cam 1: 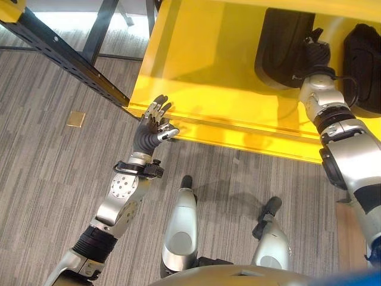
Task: Move parts from the plastic box to the shelf.
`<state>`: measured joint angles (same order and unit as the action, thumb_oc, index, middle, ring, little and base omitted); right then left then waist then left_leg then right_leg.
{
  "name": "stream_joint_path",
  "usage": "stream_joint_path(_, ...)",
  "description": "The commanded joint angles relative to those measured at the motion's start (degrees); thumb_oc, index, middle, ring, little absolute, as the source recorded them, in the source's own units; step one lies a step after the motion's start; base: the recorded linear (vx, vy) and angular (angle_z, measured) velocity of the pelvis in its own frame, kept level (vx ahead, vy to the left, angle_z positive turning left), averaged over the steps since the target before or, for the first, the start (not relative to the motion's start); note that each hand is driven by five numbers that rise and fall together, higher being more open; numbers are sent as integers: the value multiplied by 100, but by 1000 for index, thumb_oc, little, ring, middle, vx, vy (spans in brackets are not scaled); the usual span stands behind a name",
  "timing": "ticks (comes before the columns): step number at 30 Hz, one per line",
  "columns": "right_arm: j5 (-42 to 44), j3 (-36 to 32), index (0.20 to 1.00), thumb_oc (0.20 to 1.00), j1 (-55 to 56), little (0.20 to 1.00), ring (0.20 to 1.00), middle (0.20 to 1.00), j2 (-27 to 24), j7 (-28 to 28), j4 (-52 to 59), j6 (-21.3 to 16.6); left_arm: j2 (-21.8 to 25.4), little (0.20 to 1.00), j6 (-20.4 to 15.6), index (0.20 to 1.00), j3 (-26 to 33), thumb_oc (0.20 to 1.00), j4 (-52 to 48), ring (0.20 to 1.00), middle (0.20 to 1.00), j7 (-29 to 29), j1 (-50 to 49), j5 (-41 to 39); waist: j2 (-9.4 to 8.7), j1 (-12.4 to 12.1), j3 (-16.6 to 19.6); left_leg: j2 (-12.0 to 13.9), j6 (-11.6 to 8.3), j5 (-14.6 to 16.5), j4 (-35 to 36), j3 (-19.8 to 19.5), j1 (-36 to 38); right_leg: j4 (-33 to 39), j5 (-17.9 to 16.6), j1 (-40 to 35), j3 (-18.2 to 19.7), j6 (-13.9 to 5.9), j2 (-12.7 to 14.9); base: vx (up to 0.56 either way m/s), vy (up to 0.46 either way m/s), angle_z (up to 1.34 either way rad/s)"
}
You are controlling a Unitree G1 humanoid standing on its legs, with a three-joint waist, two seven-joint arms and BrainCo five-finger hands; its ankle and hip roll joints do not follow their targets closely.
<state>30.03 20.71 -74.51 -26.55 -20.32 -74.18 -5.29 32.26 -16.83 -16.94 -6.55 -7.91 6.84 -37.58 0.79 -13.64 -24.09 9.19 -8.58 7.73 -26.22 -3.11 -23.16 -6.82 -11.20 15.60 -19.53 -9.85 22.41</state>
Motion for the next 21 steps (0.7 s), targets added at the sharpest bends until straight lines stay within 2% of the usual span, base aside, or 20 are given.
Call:
stream_joint_path(1, -304, 440, 200, 200, -807, 200, 200, 200, -311, 47, 291, -268, 94, 1000, -423, 1000, 21, 1000, -635, 1000, 1000, -90, 75, 49, 129, -157, -63, -359, 484, -245, 567, 116, 55, -1214, 1060, 112, -110, 63, -157, 0, 0, 0)
stream_joint_path(21, -572, 535, 200, 200, -755, 200, 200, 200, -258, -18, 162, -229, 117, 1000, -498, 1000, 182, 1000, -710, 1000, 1000, -232, -58, 115, 109, -6, -210, -318, 463, -249, 534, 148, 8, -1286, 1076, 231, -25, 80, -198, 0, 0, 0)
